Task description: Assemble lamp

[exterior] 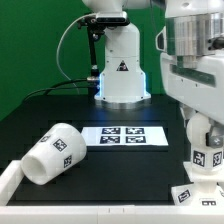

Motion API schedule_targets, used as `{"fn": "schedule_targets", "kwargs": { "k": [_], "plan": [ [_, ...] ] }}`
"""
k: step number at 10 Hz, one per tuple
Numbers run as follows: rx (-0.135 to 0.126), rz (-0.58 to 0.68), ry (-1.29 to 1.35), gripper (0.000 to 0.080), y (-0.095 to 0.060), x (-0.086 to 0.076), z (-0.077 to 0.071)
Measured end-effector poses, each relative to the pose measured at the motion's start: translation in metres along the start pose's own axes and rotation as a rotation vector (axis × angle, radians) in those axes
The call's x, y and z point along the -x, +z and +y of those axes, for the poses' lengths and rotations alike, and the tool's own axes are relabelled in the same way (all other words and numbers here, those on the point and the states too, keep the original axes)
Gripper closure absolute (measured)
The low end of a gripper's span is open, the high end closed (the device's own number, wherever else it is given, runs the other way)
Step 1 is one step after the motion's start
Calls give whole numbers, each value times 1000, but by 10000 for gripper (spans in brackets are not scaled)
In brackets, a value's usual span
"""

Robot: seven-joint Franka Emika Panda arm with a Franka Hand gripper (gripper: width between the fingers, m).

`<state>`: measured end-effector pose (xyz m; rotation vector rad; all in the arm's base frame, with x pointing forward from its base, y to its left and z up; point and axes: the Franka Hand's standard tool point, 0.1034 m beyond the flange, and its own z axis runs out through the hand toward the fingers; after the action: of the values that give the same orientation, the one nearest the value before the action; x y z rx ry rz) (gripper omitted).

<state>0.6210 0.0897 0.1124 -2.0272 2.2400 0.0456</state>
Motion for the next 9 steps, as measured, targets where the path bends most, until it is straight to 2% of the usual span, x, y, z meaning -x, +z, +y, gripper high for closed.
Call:
{"fn": "schedule_targets", "kwargs": {
  "k": [2, 4, 5, 6, 8, 9],
  "plan": [
    [-22, -16, 251, 226, -2, 6, 0],
    [-22, -16, 239, 226, -2, 6, 0],
    [-20, -14, 173, 169, -1, 6, 0],
    [-5, -14, 58, 120, -1, 6, 2],
    [3, -18, -333, 104, -2, 8, 2],
    [21, -27, -470, 100, -1, 13, 5]
  ]
}}
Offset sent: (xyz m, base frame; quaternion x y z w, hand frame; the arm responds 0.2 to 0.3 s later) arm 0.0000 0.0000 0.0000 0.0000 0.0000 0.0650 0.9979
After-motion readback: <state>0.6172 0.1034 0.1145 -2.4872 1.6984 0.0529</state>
